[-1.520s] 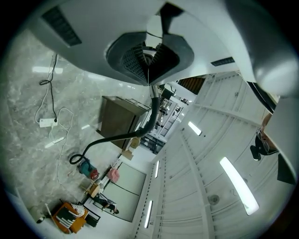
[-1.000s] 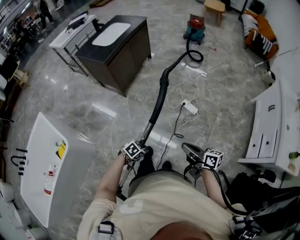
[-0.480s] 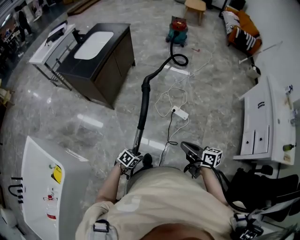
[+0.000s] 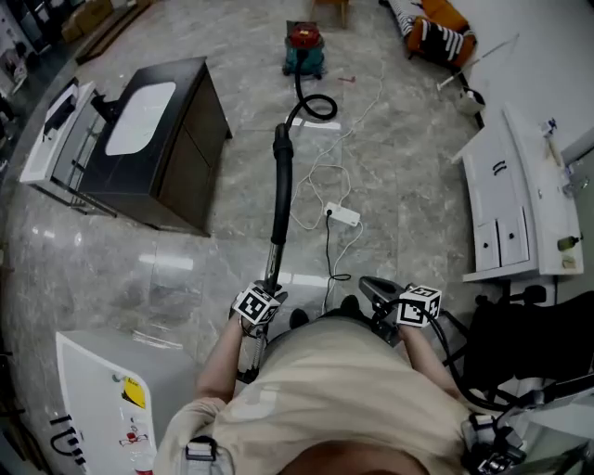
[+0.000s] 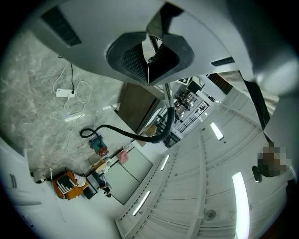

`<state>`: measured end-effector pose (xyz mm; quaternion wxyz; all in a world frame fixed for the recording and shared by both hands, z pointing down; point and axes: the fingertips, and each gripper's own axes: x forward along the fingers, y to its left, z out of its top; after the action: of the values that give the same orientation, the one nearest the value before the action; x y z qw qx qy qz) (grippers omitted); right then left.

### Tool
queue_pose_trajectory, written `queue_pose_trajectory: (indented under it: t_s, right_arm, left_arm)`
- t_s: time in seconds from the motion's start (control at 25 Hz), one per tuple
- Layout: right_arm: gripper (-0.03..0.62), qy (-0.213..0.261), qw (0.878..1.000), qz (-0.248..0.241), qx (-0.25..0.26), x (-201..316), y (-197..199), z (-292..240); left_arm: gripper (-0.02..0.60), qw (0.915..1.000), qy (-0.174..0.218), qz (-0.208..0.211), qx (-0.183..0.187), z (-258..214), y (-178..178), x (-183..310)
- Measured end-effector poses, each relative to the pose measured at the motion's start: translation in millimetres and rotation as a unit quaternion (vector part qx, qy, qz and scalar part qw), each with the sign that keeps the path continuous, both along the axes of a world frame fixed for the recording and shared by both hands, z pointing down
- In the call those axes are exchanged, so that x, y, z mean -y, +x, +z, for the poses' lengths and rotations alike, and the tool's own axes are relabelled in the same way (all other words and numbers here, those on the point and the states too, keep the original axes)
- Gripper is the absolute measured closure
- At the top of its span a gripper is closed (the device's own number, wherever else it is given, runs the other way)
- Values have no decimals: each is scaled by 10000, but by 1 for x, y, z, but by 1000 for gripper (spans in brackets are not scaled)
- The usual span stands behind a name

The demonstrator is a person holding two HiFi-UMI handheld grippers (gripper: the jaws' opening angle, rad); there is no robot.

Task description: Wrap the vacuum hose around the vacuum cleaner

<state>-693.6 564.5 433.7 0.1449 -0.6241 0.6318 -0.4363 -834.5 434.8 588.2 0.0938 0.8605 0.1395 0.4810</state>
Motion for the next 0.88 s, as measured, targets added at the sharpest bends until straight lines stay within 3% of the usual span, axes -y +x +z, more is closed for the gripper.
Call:
queue_pose_trajectory:
  t_s: [0.24,0.4,0.72,0.88]
  right_arm:
    - [589,-402,9978,22,-518,-14,36,17]
    - [589,-562,9968,3,-569,-27,80,38]
    - [589,-711,9969,266,-193,-61,184,75]
    - [589,-635,9976,116,-268,-60,237,77]
  left_arm:
    - [485,9982,489,334,4,-9,33,19]
    - [485,9968,677,381,181,-16,64,25]
    - [485,9964,646,318,447,-29,140,10]
    - [485,9977,521,105,423,-31,188,-7]
